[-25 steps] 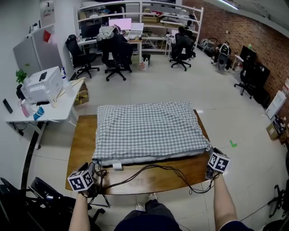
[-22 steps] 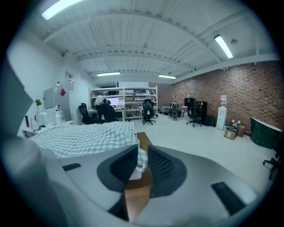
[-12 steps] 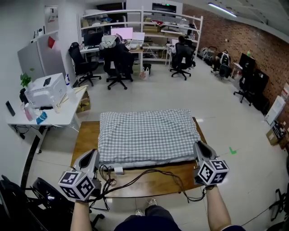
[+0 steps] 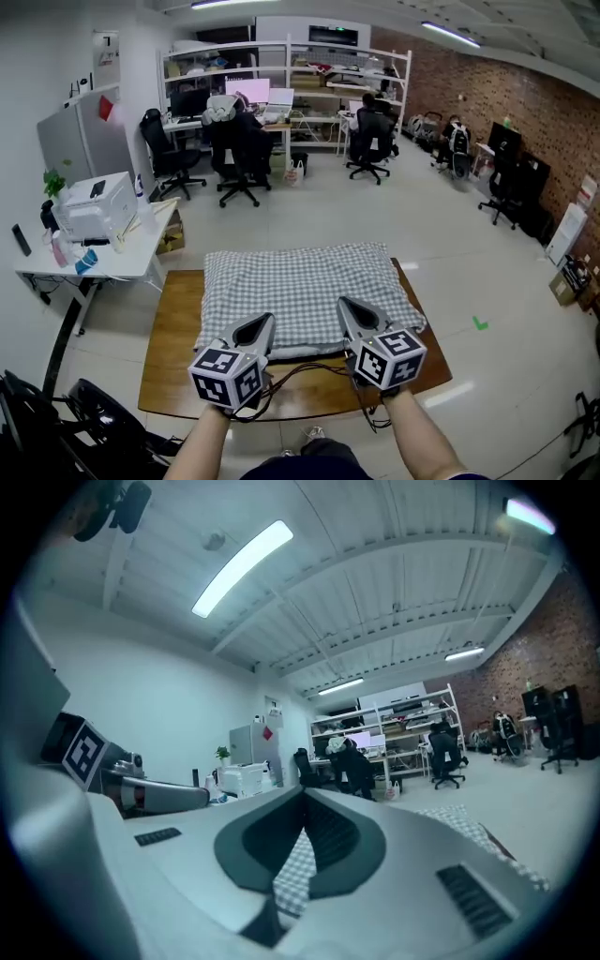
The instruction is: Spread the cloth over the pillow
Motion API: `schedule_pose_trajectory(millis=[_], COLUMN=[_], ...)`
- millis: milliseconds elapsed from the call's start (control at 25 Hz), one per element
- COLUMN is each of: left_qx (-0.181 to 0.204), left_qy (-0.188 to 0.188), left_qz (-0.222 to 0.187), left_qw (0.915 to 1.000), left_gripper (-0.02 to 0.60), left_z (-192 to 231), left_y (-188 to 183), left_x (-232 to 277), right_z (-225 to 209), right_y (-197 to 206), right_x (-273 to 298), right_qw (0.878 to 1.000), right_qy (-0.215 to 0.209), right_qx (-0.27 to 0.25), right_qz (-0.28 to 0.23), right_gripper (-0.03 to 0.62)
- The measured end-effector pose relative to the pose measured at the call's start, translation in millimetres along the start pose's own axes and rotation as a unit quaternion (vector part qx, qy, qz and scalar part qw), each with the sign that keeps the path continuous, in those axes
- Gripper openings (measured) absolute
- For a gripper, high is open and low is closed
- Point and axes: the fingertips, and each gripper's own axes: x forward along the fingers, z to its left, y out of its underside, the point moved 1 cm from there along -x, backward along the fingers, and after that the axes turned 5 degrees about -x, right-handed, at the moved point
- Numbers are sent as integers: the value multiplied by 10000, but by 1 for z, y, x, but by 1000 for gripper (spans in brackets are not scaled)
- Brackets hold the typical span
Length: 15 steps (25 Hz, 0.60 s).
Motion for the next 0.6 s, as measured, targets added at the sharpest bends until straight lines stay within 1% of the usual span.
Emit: schedule_pose_trajectory(millis=[120,240,360,600], left_qx=[53,42,74,112], left_qy=[45,119,151,90], left_qz=[188,281,297,319], left_qw=[9998,9995,9994,9994], left_gripper=[9,8,8,8], left_z=[-8,-14,-16,-11], left_y=[16,23,25,20], left_x=[20,30,34,38], right_z=[5,6,8,6], right_y=[8,14,15,18], right_x=[6,8,9,13], right_qw=[10000,9998,9998,9997], right_qy=[-9,-55,-103,-112], right_qx=[44,132,134,77], right_qz=[87,104,100,187], right_gripper=[5,5,5,5])
